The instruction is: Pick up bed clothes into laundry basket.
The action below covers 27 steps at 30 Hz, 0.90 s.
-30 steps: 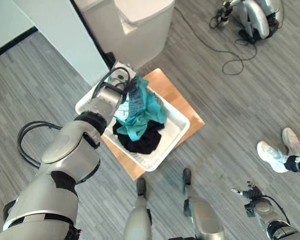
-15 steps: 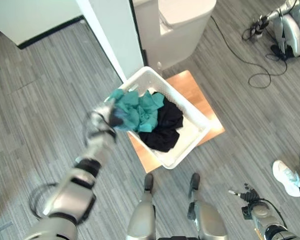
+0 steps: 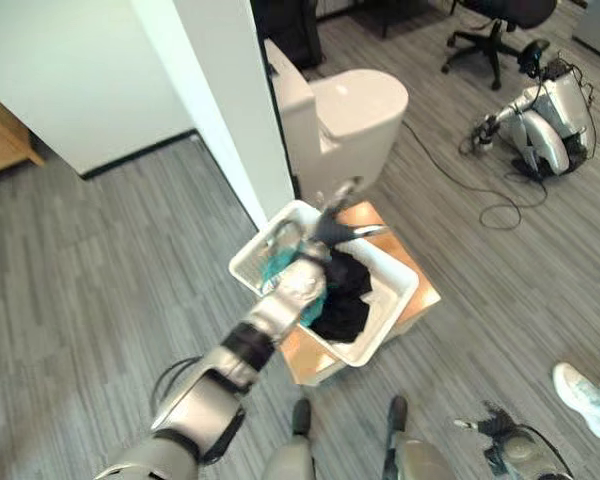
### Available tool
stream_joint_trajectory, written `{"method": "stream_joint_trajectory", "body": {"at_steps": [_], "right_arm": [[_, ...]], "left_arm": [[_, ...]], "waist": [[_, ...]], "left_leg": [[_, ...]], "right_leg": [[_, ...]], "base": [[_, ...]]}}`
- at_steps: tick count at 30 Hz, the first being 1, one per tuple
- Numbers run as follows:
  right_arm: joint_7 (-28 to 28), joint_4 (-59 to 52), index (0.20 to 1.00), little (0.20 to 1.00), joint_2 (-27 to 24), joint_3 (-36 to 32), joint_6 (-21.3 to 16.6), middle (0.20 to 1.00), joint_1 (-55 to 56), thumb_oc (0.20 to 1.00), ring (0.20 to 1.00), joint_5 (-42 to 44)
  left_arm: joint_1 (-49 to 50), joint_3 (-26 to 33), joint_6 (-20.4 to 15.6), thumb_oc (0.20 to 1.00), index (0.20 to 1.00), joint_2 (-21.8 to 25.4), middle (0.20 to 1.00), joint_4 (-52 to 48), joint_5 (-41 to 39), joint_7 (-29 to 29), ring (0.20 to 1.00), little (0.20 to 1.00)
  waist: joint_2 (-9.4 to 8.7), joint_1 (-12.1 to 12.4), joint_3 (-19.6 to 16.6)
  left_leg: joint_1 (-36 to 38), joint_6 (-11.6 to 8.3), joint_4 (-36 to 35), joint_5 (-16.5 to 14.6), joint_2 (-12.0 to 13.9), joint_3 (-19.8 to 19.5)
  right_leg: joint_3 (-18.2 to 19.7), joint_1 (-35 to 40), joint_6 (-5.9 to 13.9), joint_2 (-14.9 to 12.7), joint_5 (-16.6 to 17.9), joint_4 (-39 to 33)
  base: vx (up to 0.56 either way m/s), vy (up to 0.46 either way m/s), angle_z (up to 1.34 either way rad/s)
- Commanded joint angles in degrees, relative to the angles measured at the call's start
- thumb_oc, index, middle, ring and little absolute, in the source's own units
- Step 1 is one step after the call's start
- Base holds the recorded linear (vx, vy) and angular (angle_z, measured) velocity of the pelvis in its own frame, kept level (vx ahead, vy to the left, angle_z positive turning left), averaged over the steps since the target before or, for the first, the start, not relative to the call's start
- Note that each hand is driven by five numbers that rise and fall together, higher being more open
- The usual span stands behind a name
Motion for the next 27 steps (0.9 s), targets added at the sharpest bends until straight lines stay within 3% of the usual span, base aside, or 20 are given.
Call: {"method": "stream_joint_trajectory", "body": {"at_steps": [1, 6, 11, 13, 16, 21, 23, 25, 26, 27], "right_arm": [[-1.54, -1.59, 1.0, 1.0, -2.16, 0.68, -0.42, 1.0, 0.56, 1.0, 1.0, -2.54], [-3.9, -10.57, 1.0, 1.0, -6.03, -1.19, -1.03, 1.0, -6.38, 1.0, 1.0, 0.31], [-5.0, -14.76, 1.0, 1.0, -18.29, 2.58, -0.84, 1.0, -28.85, 1.0, 1.0, 0.47], [-5.02, -11.59, 1.0, 1.0, -21.89, 4.88, -0.55, 1.0, -40.8, 1.0, 1.0, 3.59], [-5.2, -10.06, 1.0, 1.0, -20.18, 6.23, -0.25, 1.0, -44.0, 1.0, 1.0, 4.69], [-5.4, -13.76, 1.0, 1.0, -18.69, 7.65, 0.63, 1.0, -50.19, 1.0, 1.0, 5.83], [-5.5, -16.61, 1.0, 1.0, -17.89, 8.04, 0.14, 1.0, -54.63, 1.0, 1.0, 7.89], [-4.95, -21.05, 1.0, 1.0, -15.32, 9.6, 0.24, 1.0, -56.07, 1.0, 1.0, 6.88], [-4.95, -21.22, 1.0, 1.0, -15.15, 9.65, 0.36, 1.0, -55.97, 1.0, 1.0, 6.83], [-4.75, -23.34, 1.0, 1.0, -14.41, 9.86, 0.18, 1.0, -56.11, 1.0, 1.0, 6.65]], "left_arm": [[-8.39, 0.44, -2.19, 1.0, 1.0, 0.3, 1.0, 3.61, 3.45, 3.9, 1.0, 1.0], [-7.47, 3.03, -0.75, 1.0, 1.0, 4.63, 1.0, -1.88, 9.06, 8.27, 1.0, 1.0], [-8.22, 5.44, 0.56, 1.0, 1.0, 8.9, 1.0, -2.47, 11.17, 10.01, 1.0, 1.0], [-12.18, 4.32, 0.96, 1.0, 1.0, 8.45, 1.0, 2.45, 10.12, 9.8, 1.0, 1.0], [-14.75, 3.77, 0.83, 1.0, 1.0, 7.99, 1.0, 4.83, 8.12, 9.0, 1.0, 1.0], [-16.22, 5.25, 0.04, 1.0, 1.0, 9.68, 1.0, -0.31, 0.44, 5.69, 1.0, 1.0], [-16.5, 7.1, -0.62, 1.0, 1.0, 13.03, 1.0, -4.14, -2.34, 5.06, 1.0, 1.0], [-11.83, 11.44, -1.32, 1.0, 1.0, 19.64, 1.0, -11.43, -3.41, 4.85, 1.0, 1.0], [-11.33, 11.68, -1.12, 1.0, 1.0, 19.85, 1.0, -11.93, -3.37, 4.79, 1.0, 1.0], [-7.62, 14.51, -1.02, 1.0, 1.0, 22.52, 1.0, -15.02, -2.44, 5.0, 1.0, 1.0]], "waist": [[0.09, -0.62, 0.74], [1.4, 0.06, -1.24], [1.76, 3.28, -3.52], [1.29, 4.82, -4.98], [1.36, 5.22, -5.29], [1.39, 6.89, -6.47], [1.6, 8.94, -7.27], [1.64, 12.38, -7.72], [1.64, 12.15, -7.79], [1.69, 13.53, -7.71]], "left_leg": [[1.7, -1.1, 0.62, -2.09, 1.37, 4.6], [2.53, -1.37, 0.62, -2.08, 1.53, 4.85], [3.07, -1.94, 0.62, -1.89, 1.62, 3.77], [3.27, -2.22, 0.62, -1.64, 1.67, 3.07], [3.36, -2.28, 0.62, -1.45, 1.77, 2.7], [3.2, -2.38, 0.62, -1.17, 1.61, 1.52], [3.23, -2.53, 0.62, -0.99, 1.42, 0.47], [3.24, -2.66, 0.62, -0.31, 1.46, -1.29], [3.28, -2.69, 0.62, -0.34, 1.47, -1.34], [2.41, -2.67, 0.62, 1.31, 1.25, -2.18]], "right_leg": [[1.26, 3.63, 3.75, -1.75, -6.59, 0.8], [1.58, 4.36, 3.71, -1.79, -6.86, 0.8], [0.44, 5.86, 3.38, -1.46, -7.53, 0.8], [-0.49, 6.72, 3.2, -1.17, -7.78, 0.8], [-0.92, 7.12, 3.13, -0.94, -7.92, 0.8], [-1.85, 7.72, 2.96, -0.86, -7.88, 0.8], [-2.74, 8.4, 2.83, -0.8, -8.22, 0.8], [-4.1, 9.15, 2.33, -0.57, -8.86, 0.8], [-4.15, 9.22, 2.32, -0.56, -8.92, 0.8], [-4.8, 8.95, 2.0, -0.65, -8.13, 0.8]], "base": [[0.05, -0.009, -0.17], [0.04, -0.012, -0.14], [0.03, -0.021, -0.02], [0.06, -0.043, 0.22], [0.02, -0.033, 0.28], [0.02, -0.021, 0.18], [0.01, -0.057, 0.08], [0.0, -0.081, 0.19], [-0.08, -0.029, 0.21], [-0.08, -0.015, 0.21]]}}
